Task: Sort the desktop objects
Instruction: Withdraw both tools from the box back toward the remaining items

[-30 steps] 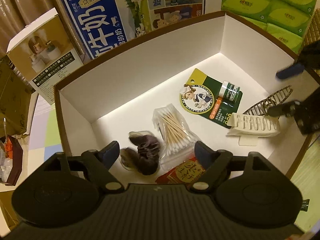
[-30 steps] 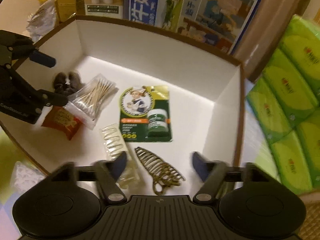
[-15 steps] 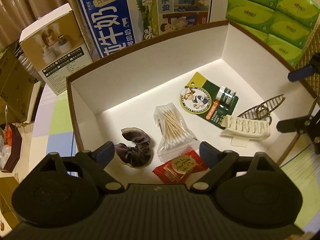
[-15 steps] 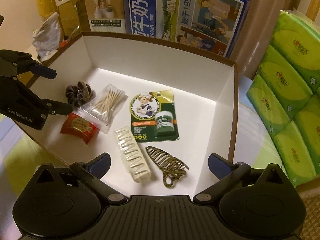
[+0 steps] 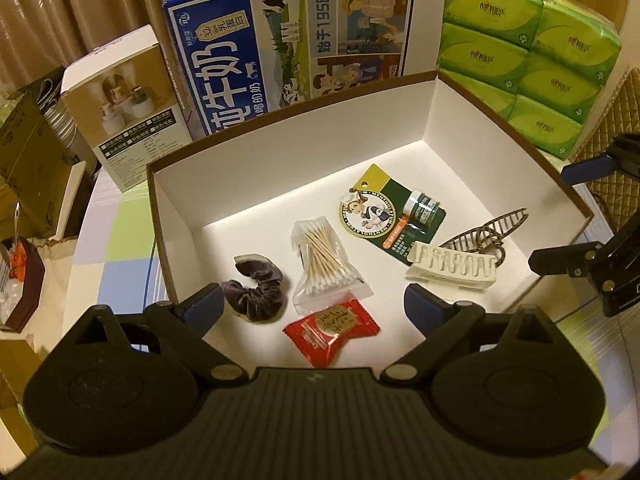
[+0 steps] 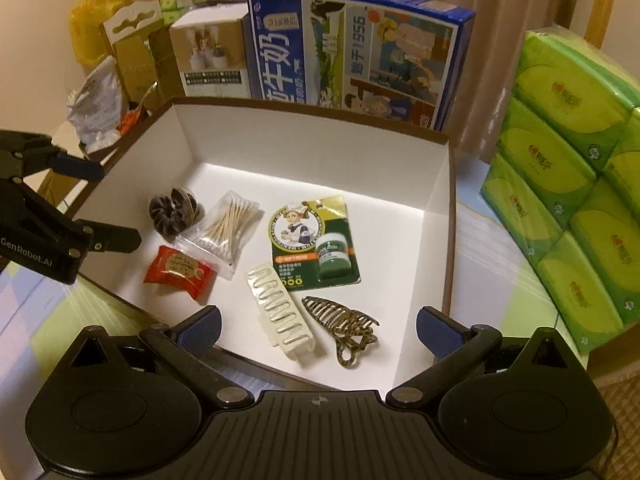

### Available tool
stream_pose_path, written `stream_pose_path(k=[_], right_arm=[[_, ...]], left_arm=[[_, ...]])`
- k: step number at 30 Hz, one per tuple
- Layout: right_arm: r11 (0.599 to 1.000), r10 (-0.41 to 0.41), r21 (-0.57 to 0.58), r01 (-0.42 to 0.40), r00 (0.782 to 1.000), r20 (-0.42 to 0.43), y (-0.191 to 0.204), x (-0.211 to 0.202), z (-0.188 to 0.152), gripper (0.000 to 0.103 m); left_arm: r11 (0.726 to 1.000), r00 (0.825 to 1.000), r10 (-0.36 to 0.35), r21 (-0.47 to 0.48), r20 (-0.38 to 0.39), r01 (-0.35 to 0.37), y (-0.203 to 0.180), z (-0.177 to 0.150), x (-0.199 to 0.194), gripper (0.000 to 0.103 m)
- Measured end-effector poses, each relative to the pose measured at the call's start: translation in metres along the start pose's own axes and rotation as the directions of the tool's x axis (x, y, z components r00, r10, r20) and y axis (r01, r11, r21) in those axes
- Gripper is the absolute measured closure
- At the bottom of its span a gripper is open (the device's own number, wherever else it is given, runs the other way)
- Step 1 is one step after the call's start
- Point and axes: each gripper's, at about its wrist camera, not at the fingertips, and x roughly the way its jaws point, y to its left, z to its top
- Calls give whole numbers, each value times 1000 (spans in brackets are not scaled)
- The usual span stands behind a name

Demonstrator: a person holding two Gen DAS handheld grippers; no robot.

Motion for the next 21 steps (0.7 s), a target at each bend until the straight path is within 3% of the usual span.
stream_pose_path(k=[11,21], right_arm=[[998,34,54,-38,997,74,11,-37,-12,2],[991,61,105,-79,984,170,26,-75,-31,2]], left_arm=[[998,1000,19,-57,3,-19,-6,-14,-33,7],[995,997,45,-95,64,-38,-18,-35,-79,5]])
